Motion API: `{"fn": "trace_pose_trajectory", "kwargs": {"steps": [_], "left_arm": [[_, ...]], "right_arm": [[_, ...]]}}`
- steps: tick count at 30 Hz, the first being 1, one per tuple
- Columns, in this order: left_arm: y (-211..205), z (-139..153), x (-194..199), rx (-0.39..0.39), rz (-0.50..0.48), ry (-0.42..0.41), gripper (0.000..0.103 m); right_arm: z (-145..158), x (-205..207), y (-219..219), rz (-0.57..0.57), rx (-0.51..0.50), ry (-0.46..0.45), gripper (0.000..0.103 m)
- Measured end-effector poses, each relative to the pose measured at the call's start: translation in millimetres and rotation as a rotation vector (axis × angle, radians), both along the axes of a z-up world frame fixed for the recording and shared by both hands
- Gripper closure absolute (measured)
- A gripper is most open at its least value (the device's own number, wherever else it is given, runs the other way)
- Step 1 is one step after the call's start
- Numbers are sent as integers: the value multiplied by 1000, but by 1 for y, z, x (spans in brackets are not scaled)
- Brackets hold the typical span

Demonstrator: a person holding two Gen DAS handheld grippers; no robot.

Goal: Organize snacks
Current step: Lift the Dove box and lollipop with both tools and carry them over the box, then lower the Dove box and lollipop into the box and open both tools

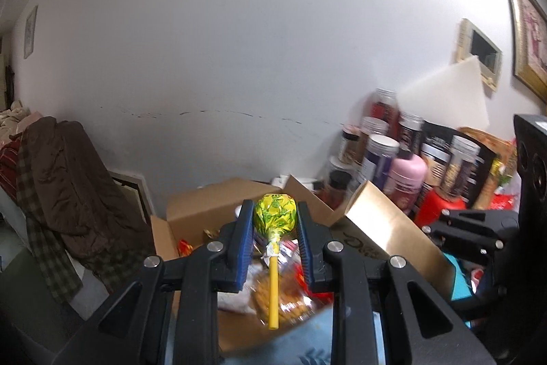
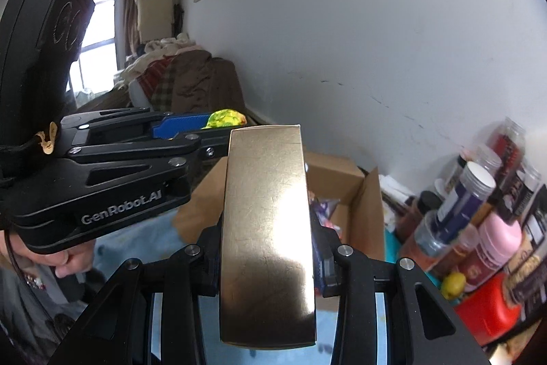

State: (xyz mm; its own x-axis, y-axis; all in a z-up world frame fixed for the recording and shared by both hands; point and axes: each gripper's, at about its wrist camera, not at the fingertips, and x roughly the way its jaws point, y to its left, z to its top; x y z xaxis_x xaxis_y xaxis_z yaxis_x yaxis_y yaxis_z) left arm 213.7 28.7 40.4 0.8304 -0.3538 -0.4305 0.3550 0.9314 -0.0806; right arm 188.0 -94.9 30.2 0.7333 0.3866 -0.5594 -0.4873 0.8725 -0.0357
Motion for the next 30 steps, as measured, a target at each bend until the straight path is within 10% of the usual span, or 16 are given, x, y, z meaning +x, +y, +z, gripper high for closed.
{"fn": "trace_pose_trajectory", "kwargs": {"steps": [30], "left_arm": [[5, -67, 142, 106, 159, 166, 79]], "right_arm": [[-74, 145, -17, -158, 61, 153, 65]]}}
